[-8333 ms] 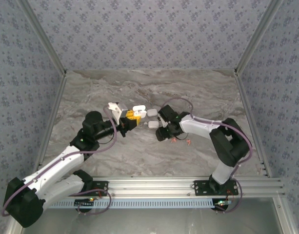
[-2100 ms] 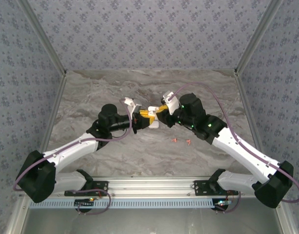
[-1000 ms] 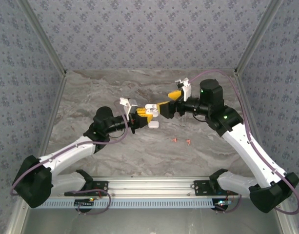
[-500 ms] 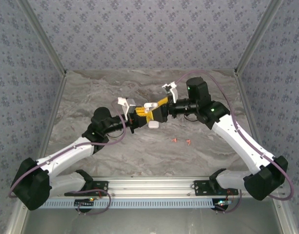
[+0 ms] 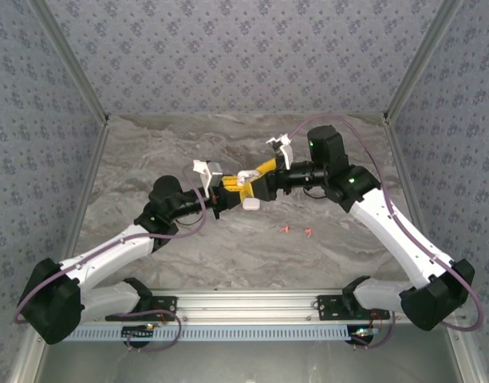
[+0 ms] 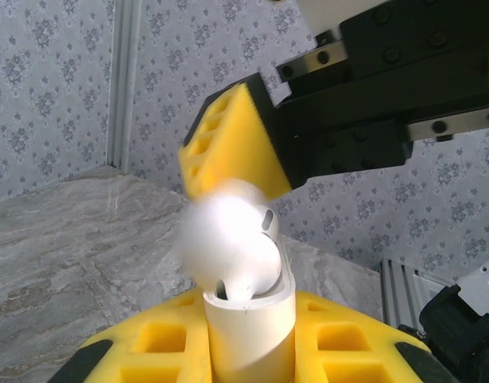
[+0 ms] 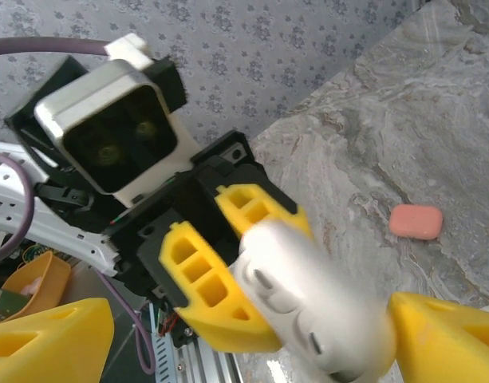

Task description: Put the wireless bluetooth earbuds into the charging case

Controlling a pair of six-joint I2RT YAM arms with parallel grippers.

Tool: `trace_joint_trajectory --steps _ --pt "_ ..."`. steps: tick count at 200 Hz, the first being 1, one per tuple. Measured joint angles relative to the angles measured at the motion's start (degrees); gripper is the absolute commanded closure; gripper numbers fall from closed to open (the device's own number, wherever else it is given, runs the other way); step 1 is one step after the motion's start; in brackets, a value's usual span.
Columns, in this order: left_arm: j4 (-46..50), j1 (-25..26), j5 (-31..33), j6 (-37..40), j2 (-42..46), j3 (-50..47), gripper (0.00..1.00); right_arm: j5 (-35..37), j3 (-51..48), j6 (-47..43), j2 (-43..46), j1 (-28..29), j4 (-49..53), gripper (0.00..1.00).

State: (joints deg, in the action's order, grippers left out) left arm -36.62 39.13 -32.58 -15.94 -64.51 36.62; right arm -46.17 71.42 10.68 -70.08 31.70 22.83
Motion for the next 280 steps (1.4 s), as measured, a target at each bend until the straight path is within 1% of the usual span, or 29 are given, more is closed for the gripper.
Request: trace_joint_trajectory --steps 75,108,123,137,148,173,196,217,247,280 --pt "0.68 0.26 -0.39 0.24 -0.04 0.0 1.0 1.18 -0.07 -1.33 0.72 0.39 1.84 0.09" --pt "3.02 0.26 0.35 0.2 -0.02 0.0 1.0 5.33 0.09 -2.19 0.72 0.42 4.44 0.06" --pt "5.31 0.26 0.87 0.17 0.2 0.0 1.0 8.28 0.09 -2.05 0.98 -0.22 5.33 0.0" --pt "7.37 0.26 1.33 -0.26 0.83 -0.5 1.0 11.1 0.02 -0.98 1.66 -1.99 5.42 0.0" --pt "8.5 0.26 1.68 -0.79 1.44 -1.31 1.0 12.22 -0.76 0.76 2.58 -4.61 4.52 0.0" --pt "10.16 0.57 2.62 -3.3 1.81 -4.37 1.0 13.03 -5.64 5.7 4.87 -11.32 0.92 0.0" --pt "10.95 2.56 4.55 -6.12 1.22 -7.87 1.0 12.94 -8.98 9.11 4.94 -14.34 -0.57 0.0" --pt "10.73 5.46 6.19 -9.7 -1.79 -10.25 1.0 12.74 -10.14 11.02 4.96 -15.87 -1.27 0.0" --pt "10.86 9.18 8.46 -15.13 -9.46 -10.34 1.0 12.81 -10.8 12.28 4.96 -16.7 -2.16 0.0" --pt "10.97 10.49 11.89 -21.27 -14.99 -10.34 1.0 13.07 -10.95 12.46 4.96 -16.74 -2.14 0.0"
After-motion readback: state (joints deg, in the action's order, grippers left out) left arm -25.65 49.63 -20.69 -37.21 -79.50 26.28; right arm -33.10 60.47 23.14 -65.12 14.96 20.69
